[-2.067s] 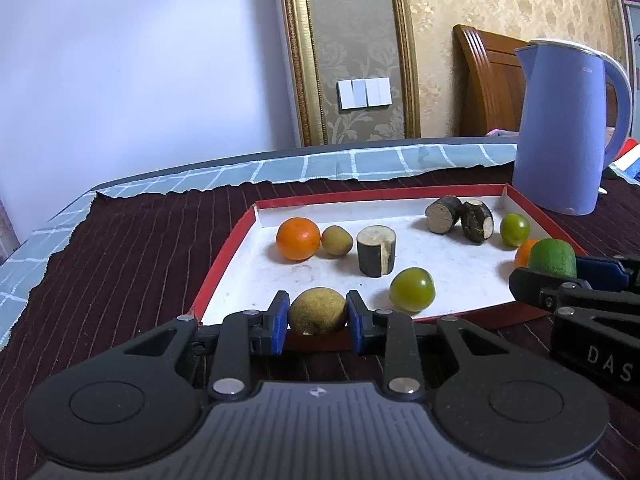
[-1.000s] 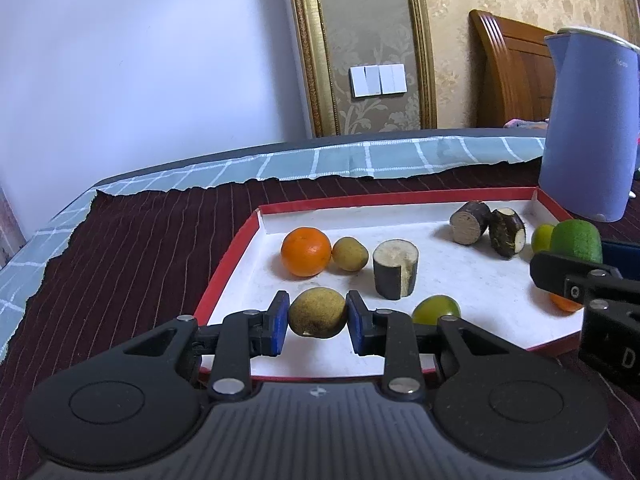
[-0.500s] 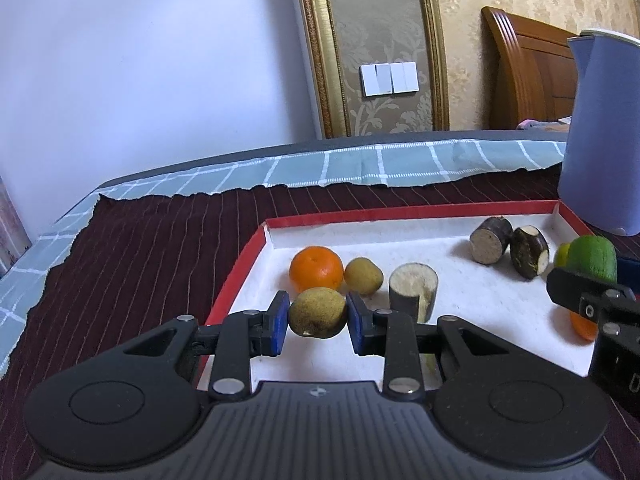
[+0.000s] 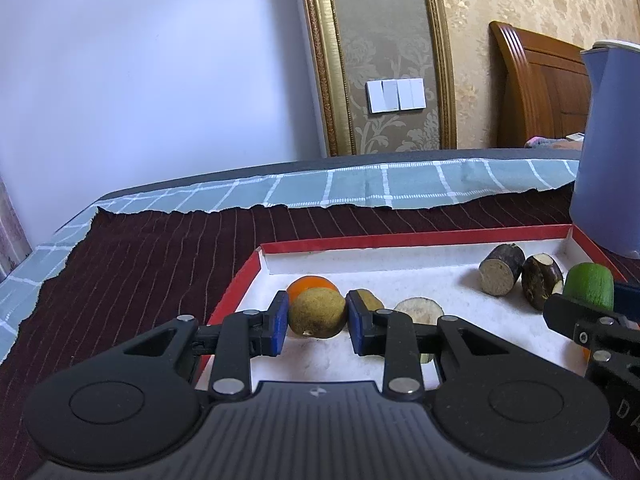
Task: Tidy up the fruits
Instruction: 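Lower the brown ball in the left tool while the right tool lowers the lime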
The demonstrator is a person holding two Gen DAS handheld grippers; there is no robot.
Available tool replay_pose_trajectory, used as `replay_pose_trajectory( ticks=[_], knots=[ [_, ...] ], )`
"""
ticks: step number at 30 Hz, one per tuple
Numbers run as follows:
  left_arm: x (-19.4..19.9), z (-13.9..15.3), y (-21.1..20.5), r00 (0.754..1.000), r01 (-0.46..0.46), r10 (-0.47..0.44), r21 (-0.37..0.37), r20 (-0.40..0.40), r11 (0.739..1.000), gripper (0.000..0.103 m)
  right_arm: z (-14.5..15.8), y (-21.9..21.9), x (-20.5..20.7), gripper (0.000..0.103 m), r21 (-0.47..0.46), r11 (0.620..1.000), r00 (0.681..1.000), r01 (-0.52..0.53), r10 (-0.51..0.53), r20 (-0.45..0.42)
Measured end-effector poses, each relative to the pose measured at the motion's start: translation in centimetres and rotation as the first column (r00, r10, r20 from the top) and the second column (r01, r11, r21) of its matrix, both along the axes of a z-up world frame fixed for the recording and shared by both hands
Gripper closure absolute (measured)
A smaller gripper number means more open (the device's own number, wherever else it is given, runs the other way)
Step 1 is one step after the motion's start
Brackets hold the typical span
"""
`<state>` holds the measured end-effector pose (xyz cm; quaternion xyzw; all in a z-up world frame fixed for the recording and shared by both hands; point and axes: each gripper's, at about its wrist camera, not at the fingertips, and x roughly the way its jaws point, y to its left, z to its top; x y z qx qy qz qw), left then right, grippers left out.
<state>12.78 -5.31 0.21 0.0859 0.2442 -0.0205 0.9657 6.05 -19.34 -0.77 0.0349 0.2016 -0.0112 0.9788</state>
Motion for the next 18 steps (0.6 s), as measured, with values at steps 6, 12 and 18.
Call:
replay_pose_trajectory(
  ticks=[6, 12, 18],
  knots=[
    [0.8, -0.3, 0.0, 1.000, 0.001, -0.001, -0.003, -0.009, 1.000, 0.073, -0.2, -0.1, 0.6, 0.070, -0.003, 1.000, 1.000, 0.008, -0.008, 0.002],
    [1.8, -0.4, 0.1, 1.000, -0.004, 0.004, -0.014, -0.017, 1.000, 0.073, -0.1, -0.4, 1.5, 0.070, -0.002, 1.000, 1.000, 0.019, -0.019, 0.007],
    [2.4, -0.3, 0.0, 1.000, 0.004, -0.005, -0.031, -0.013, 1.000, 0.073, -0.1, -0.8, 2.5, 0.070, -0.007, 1.000, 1.000, 0.025, -0.025, 0.008]
  ],
)
